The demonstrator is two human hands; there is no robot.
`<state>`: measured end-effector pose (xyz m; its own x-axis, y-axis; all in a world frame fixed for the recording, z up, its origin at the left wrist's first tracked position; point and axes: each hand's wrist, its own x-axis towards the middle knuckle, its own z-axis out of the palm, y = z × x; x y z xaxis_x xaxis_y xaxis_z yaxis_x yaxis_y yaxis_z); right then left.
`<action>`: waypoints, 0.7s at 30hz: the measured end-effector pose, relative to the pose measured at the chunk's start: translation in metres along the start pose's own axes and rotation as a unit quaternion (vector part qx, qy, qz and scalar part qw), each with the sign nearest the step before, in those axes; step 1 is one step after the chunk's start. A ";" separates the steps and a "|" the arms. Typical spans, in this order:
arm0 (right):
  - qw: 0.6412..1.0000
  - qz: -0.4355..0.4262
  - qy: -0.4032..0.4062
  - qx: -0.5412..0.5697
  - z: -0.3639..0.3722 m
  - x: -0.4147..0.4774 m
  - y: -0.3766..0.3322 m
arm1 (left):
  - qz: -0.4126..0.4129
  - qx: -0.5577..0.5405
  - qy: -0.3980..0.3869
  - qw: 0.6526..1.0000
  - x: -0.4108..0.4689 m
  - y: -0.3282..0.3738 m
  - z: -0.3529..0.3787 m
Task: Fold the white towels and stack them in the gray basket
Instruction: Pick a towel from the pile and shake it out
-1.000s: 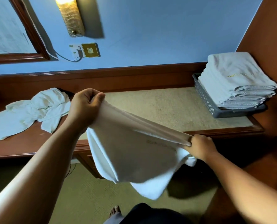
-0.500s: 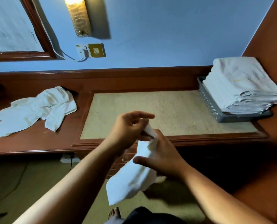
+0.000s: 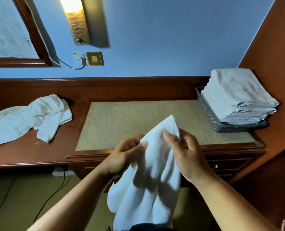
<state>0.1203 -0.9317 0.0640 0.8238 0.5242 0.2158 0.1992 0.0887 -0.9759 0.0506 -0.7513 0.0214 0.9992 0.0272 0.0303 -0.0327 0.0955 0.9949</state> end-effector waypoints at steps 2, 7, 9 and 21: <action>0.999 -0.003 0.008 -0.044 -0.010 0.006 0.001 | 0.016 0.015 0.042 0.999 -0.002 -0.001 0.002; 0.938 -0.123 -0.054 -0.319 -0.038 0.017 -0.018 | 0.105 0.242 0.020 0.965 -0.008 0.020 0.013; 0.881 -0.177 -0.105 -0.427 -0.039 0.022 -0.023 | 0.131 0.300 0.025 0.944 -0.007 0.028 0.019; 0.808 -0.219 -0.097 -0.538 -0.029 0.026 -0.016 | 0.189 0.283 0.074 0.937 -0.021 0.008 0.035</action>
<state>0.1535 -0.9438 0.0860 0.4706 0.7742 0.4232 0.8817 -0.4305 -0.1929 0.0301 -0.7854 0.0321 0.9031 0.0948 0.4189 -0.3238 -0.4905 0.8091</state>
